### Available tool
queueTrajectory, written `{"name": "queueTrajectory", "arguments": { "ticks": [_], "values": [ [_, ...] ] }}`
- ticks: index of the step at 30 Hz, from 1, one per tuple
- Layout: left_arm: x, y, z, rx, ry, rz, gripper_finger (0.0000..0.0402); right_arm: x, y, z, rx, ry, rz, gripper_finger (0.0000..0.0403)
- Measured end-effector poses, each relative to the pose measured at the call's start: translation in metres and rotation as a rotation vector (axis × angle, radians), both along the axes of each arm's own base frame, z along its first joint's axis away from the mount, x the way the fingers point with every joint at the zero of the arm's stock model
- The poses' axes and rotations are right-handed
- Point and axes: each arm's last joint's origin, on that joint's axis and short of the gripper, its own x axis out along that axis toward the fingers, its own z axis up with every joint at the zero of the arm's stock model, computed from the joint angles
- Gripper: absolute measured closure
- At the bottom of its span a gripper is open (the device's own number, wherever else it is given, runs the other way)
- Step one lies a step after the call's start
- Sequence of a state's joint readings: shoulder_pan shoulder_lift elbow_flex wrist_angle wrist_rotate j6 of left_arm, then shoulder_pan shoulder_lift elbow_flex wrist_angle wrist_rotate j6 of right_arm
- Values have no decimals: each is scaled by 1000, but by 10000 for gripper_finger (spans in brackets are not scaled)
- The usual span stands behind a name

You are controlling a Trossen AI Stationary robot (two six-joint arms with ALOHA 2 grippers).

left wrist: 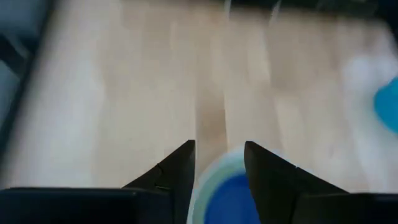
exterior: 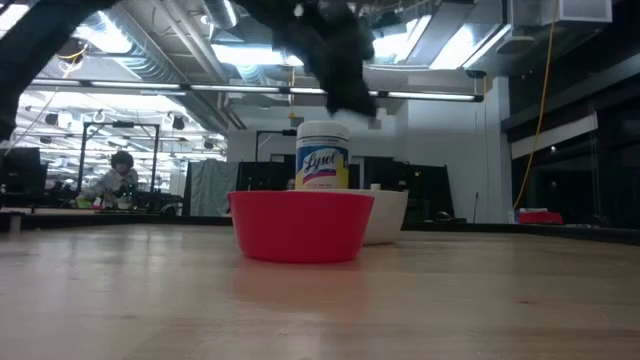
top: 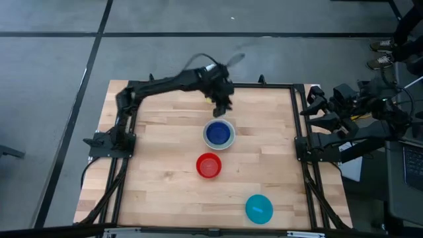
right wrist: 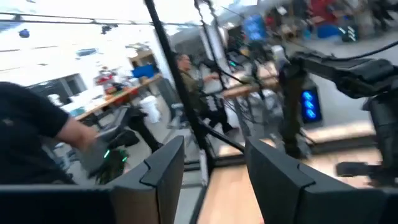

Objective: Nest bowls inside each other
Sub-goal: Stack the red bowl on the blue bowl

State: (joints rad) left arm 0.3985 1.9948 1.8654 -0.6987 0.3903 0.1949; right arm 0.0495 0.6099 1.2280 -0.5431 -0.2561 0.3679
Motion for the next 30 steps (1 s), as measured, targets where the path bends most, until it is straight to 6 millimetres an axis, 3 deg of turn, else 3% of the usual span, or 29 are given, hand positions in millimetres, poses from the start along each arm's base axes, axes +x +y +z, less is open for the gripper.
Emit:
{"name": "queueTrajectory", "arguments": {
  "ticks": [5,10,14,16,20,30],
  "values": [
    [-37,7,71,46,-245,15,280,-13,0,7,-36,-102,17,225],
    [-92,3,137,96,-433,44,288,-29,-1,8,-70,-169,-13,218],
    [-138,-9,173,103,-516,40,290,-37,-3,6,-90,-172,-49,218],
    [-160,-17,182,99,-491,69,290,-38,-3,4,-94,-156,-50,218],
    [-192,-38,169,31,-384,130,290,-37,-3,3,-96,-139,-38,218],
    [-222,-137,73,-188,-365,268,291,-38,-2,12,-56,-220,-19,218]
  ]
}}
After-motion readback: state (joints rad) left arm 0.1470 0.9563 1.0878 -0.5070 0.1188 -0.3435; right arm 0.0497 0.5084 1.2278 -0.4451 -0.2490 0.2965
